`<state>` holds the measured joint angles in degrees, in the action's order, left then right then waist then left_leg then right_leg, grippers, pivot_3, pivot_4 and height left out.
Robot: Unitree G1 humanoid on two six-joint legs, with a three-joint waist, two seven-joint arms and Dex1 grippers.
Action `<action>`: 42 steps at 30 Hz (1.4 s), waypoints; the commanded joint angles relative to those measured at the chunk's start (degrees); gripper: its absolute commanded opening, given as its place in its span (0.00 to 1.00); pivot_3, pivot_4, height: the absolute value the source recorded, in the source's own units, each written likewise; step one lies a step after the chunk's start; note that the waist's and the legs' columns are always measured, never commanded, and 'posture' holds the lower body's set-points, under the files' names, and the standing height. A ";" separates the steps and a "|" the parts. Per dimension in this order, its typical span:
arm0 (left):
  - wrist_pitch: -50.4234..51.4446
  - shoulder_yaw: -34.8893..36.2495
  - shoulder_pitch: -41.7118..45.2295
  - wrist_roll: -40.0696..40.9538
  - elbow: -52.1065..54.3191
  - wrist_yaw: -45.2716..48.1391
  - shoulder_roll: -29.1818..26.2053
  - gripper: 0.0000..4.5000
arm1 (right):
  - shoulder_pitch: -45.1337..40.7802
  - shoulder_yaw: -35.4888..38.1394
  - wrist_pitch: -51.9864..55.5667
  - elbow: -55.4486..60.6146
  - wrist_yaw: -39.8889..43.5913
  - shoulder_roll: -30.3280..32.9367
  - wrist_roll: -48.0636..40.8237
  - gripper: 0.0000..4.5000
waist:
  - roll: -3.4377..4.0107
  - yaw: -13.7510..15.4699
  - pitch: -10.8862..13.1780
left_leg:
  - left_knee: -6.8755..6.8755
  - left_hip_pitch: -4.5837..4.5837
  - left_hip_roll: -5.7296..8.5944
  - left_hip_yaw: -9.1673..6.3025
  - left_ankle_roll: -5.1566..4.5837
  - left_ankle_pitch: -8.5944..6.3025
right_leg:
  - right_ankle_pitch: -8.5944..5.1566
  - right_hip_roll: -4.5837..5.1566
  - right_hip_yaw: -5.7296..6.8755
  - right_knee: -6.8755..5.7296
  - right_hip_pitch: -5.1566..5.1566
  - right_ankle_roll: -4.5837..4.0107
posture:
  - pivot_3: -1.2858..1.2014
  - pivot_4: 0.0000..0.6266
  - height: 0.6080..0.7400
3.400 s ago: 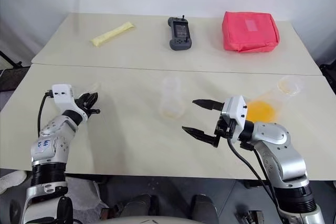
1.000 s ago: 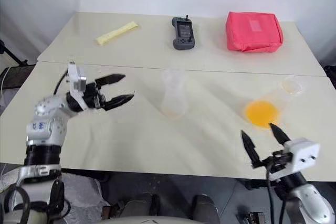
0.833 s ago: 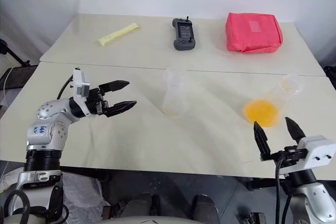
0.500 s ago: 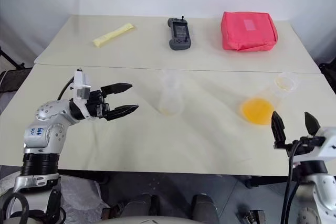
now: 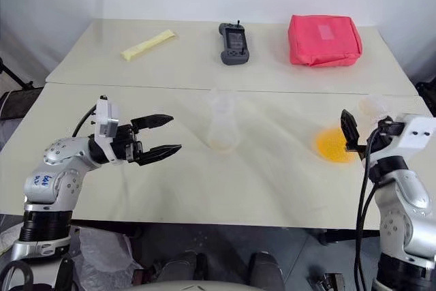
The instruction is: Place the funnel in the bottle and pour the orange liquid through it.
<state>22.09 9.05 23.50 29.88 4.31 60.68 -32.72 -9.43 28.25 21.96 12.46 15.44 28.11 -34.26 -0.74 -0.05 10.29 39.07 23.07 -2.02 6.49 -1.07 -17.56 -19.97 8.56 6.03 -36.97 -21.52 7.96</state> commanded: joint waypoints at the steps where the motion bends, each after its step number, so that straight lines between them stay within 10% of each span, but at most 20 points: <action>1: -0.18 1.22 -0.67 1.54 3.38 -1.09 -0.72 0.99 | -3.27 0.06 0.17 -2.31 0.68 2.02 0.84 1.00 | 0.01 -0.11 0.00 | 0.00 0.00 0.00 0.01 0.00 0.00 | 0.00 0.00 0.00 0.00 0.00 0.00 | 0.52 0.24 1.00; 6: 0.07 1.17 -1.88 1.91 5.29 -2.33 -0.60 0.99 | -5.72 -0.53 -1.20 -5.24 1.79 2.26 2.37 1.00 | 0.01 -0.07 0.00 | -0.03 0.00 -0.02 0.02 0.00 0.00 | 0.00 0.00 0.01 0.01 0.00 0.00 | 0.52 0.24 1.00; 13: 0.11 1.57 -2.88 2.10 6.57 -3.67 -0.72 1.00 | -7.26 -0.95 -2.53 -4.64 4.92 1.32 1.55 0.56 | 0.01 -0.10 0.00 | -0.04 0.00 -0.04 0.02 0.00 0.00 | 0.00 -0.02 0.01 0.02 0.00 0.00 | 0.52 0.24 1.00; 27: -1.90 1.82 -3.59 0.61 6.21 -6.85 -0.55 1.00 | -27.95 -24.31 -0.19 -0.59 11.15 2.31 13.15 0.56 | 0.18 -1.35 0.11 | -0.07 0.02 -0.10 0.10 0.02 0.00 | 0.00 -0.02 -0.02 0.00 -0.12 0.00 | 0.52 0.24 1.00; 42: -4.37 0.52 -5.98 -0.56 7.95 -10.49 1.38 1.00 | -35.32 -38.76 -30.27 -13.64 12.47 1.46 40.14 0.56 | 0.17 -1.59 0.11 | -0.10 0.17 0.07 -0.13 0.01 -0.01 | 0.02 0.06 0.12 0.08 -0.10 0.03 | 0.52 0.24 1.00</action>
<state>19.00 9.38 17.68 29.15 10.29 50.52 -31.45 -42.51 -11.30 -4.07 -1.96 29.95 29.78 3.48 -0.57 -1.64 10.40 38.97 23.24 -1.97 6.36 -1.06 -17.57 -19.95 8.61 6.15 -36.90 -21.62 7.99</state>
